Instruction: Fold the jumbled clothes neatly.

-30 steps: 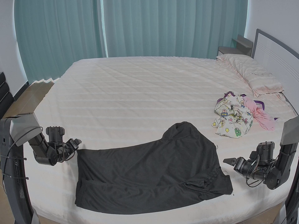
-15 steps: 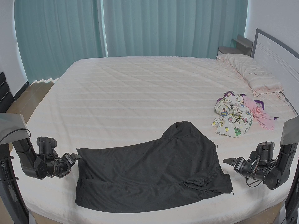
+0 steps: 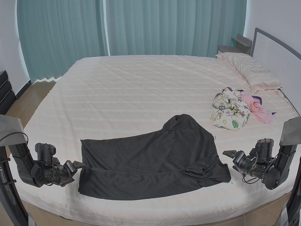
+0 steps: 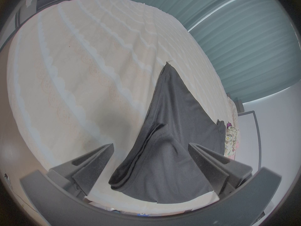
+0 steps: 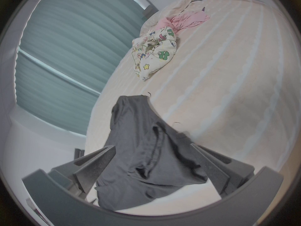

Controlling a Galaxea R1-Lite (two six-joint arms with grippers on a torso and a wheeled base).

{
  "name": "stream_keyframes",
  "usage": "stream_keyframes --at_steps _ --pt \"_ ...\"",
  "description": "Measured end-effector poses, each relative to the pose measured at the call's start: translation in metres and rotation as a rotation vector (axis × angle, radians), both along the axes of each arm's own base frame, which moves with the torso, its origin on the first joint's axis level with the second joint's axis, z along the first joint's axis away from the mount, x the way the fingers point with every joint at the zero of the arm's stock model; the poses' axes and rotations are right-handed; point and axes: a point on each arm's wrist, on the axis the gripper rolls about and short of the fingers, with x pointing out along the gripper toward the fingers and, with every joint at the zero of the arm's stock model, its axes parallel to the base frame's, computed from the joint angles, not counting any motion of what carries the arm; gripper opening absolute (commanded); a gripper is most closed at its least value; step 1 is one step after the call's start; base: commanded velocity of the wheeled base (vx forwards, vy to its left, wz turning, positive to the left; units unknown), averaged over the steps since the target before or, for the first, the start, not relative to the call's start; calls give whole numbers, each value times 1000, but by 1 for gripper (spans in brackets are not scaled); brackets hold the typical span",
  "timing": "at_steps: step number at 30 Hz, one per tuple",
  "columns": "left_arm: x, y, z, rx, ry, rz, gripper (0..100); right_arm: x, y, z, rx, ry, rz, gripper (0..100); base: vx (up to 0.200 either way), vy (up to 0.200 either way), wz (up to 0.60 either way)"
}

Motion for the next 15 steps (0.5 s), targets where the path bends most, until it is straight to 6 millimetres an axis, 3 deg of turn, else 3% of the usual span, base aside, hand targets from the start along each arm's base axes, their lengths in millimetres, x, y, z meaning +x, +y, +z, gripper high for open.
stream_keyframes --at_steps 6,15 --pt "-1 0 1 -30 -8 -20 100 29 31 5 25 -66 -44 100 0 0 0" --pt "-3 0 1 -37 -23 -28 100 61 67 -7 -19 41 -15 100 0 0 0"
